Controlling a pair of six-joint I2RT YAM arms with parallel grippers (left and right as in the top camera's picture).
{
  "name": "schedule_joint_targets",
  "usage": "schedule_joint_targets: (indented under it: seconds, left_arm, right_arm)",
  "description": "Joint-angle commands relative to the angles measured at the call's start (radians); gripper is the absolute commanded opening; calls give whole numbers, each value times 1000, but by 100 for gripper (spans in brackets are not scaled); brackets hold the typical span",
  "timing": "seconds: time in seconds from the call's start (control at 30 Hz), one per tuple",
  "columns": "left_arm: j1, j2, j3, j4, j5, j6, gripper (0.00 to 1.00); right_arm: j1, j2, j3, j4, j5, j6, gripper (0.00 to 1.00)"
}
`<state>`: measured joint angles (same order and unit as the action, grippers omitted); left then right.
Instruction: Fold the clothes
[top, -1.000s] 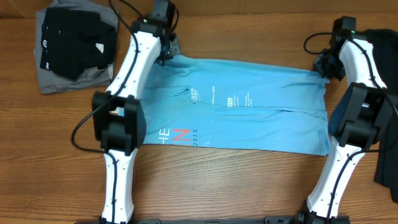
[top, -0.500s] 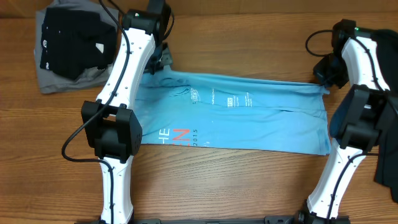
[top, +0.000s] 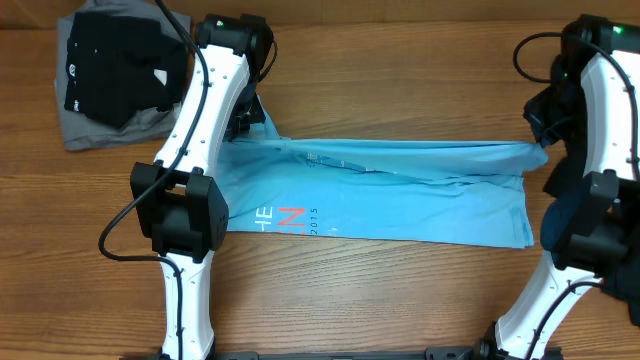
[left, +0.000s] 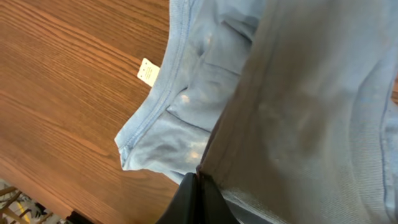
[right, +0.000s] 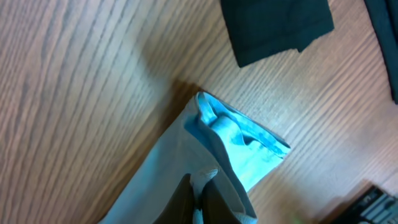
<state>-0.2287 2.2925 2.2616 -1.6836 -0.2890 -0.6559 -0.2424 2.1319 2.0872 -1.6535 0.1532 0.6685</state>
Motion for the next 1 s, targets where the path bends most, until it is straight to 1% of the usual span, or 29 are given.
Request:
schedule_joint_targets:
  seconds: [0.0, 0.17, 0.27, 0.47, 0.6, 0.77, 0.8, 0.87, 0.9, 0.93, 0.97]
  left_arm:
    - [7, -49, -37, -6, -55, -21, 4]
    - [7, -49, -124, -6, -61, -48, 4]
    - [11, -49, -162, -7, -53, -32, 5]
    - [13, -49, -246, -7, -43, -21, 4]
    - [13, -49, -297, -7, -43, -21, 4]
    - [13, -49, -363, -7, -52, -21, 4]
    - [14, -49, -373, -7, -55, -21, 6]
    - [16, -49, -386, -7, -55, -14, 11]
    - [18, -49, -389, -7, -54, -8, 20]
    - [19, -49, -392, -7, -50, 8, 33]
    - [19, -49, -392, -7, -50, 18, 49]
  right_arm:
    - [-12, -33, -9, -26, 26, -5, 4]
    - [6, -52, -90, -21, 25, -13, 4]
    - [19, -79, -137, -14, 21, -13, 4]
    - [51, -183, -275, -1, 15, -14, 4]
    - [61, -233, -398, 72, 14, -18, 4]
    - [61, -235, -537, 163, 14, -18, 4]
    - [61, -234, -555, 178, 14, -18, 4]
    - [61, -235, -584, 190, 14, -17, 4]
    - [61, -235, -594, 189, 14, -17, 4]
    - [61, -235, -602, 185, 14, -18, 7]
    - [61, -235, -606, 179, 14, -18, 18]
